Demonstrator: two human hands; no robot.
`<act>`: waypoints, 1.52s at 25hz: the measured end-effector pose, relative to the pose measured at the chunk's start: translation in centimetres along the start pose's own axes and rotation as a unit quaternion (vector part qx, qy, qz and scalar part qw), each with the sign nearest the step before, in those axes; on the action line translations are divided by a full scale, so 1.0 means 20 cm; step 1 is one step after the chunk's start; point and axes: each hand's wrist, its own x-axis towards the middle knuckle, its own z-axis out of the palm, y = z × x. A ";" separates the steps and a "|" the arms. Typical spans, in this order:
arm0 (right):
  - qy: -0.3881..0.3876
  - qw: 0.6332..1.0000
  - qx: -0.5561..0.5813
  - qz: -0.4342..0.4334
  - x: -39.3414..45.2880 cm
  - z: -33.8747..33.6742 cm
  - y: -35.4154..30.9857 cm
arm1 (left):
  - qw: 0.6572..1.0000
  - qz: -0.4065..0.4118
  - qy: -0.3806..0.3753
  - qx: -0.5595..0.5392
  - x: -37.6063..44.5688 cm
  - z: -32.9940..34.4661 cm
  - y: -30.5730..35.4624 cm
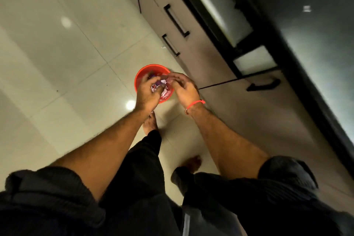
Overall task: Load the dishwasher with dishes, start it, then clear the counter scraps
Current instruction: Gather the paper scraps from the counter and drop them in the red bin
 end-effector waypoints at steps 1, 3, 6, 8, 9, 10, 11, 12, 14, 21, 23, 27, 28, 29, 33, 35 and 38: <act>0.001 1.000 0.002 -0.014 -0.10 -0.08 -0.07 | 1.000 0.024 -0.001 0.007 -0.08 0.02 0.09; 0.009 0.999 0.006 -0.045 -0.33 -0.27 -0.16 | 0.996 0.086 0.008 0.015 -0.25 0.07 0.25; 0.050 0.994 0.000 -0.099 -0.62 -0.57 -0.24 | 0.989 0.146 0.012 0.021 -0.49 0.19 0.50; 0.090 0.988 0.010 -0.128 -0.84 -0.82 -0.25 | 0.979 0.197 -0.014 0.042 -0.69 0.32 0.69; 0.113 0.983 0.017 -0.145 -0.95 -0.94 -0.25 | 0.972 0.230 -0.028 0.049 -0.77 0.40 0.78; 0.139 0.977 0.025 -0.163 -1.05 -1.06 -0.25 | 0.963 0.261 -0.046 0.052 -0.85 0.48 0.86; 0.168 0.969 0.033 -0.180 -1.15 -1.18 -0.24 | 0.953 0.289 -0.072 0.055 -0.93 0.57 0.95; 0.196 0.960 0.044 -0.195 -1.25 -1.31 -0.23 | 0.943 0.312 -0.098 0.057 -1.01 0.66 1.05; 0.250 0.942 0.067 -0.212 -1.41 -1.52 -0.21 | 0.923 0.354 -0.138 0.063 -1.14 0.84 1.21; 0.423 0.876 0.109 -0.204 -1.91 -2.14 -0.05 | 0.851 0.451 -0.263 0.061 -1.59 1.42 1.62; 0.464 0.859 0.098 -0.190 -2.00 -2.24 0.01 | 0.832 0.461 -0.299 0.073 -1.64 1.54 1.66; 0.568 0.813 0.015 -0.129 -2.10 -2.43 0.17 | 0.776 0.485 -0.385 0.123 -1.65 1.76 1.69; 0.587 0.804 -0.018 -0.089 -2.12 -2.49 0.22 | 0.757 0.491 -0.405 0.145 -1.63 1.84 1.70; 0.598 0.799 -0.050 -0.040 -2.15 -2.55 0.27 | 0.742 0.494 -0.418 0.176 -1.61 1.91 1.72; 0.594 0.785 -0.084 0.154 -2.25 -2.63 0.42 | 0.697 0.448 -0.475 0.295 -1.55 2.16 1.70; 0.560 0.795 -0.080 0.218 -2.26 -2.59 0.45 | 0.639 0.466 -0.479 0.381 -1.56 2.23 1.68; 0.537 0.803 -0.110 0.235 -2.19 -2.58 0.48 | 0.570 0.515 -0.432 0.472 -1.61 2.31 1.70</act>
